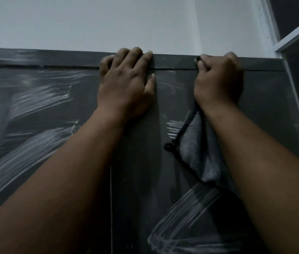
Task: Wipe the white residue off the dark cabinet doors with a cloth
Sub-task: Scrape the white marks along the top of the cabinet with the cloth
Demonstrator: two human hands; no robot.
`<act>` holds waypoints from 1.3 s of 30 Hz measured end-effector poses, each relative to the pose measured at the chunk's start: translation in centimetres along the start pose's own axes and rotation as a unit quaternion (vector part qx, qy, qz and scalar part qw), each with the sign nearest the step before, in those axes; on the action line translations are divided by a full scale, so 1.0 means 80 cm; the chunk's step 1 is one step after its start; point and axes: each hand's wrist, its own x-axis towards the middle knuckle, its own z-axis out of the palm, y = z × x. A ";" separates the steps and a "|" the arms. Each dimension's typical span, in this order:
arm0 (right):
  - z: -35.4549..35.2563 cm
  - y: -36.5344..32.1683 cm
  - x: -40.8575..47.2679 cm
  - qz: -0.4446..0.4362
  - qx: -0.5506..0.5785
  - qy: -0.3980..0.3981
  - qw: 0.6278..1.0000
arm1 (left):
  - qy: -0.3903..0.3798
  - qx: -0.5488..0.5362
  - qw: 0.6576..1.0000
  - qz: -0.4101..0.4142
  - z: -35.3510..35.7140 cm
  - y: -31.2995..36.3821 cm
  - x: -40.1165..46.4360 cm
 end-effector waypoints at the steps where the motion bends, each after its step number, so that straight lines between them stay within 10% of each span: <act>1: 0.005 -0.013 -0.002 -0.018 0.008 -0.022 1.000 | -0.002 -0.005 1.000 -0.002 0.000 0.001 0.000; 7: 0.004 -0.031 -0.058 -0.169 0.021 -0.077 0.982 | -0.008 -0.018 1.000 -0.017 0.000 0.003 -0.002; 16: 0.021 -0.036 -0.010 -0.006 -0.010 0.001 1.000 | 0.013 -0.013 0.997 -0.069 0.001 -0.001 -0.007; 23: 0.018 -0.054 -0.050 -0.171 0.046 -0.080 0.981 | 0.010 -0.003 0.999 -0.046 -0.006 -0.015 -0.007; 31: 0.012 -0.032 -0.025 -0.031 0.038 -0.008 0.999 | 0.007 -0.004 0.999 -0.039 -0.006 -0.015 -0.010; 39: 0.003 -0.035 -0.096 -0.145 0.045 -0.073 0.986 | -0.003 -0.017 0.999 -0.031 -0.004 -0.021 -0.009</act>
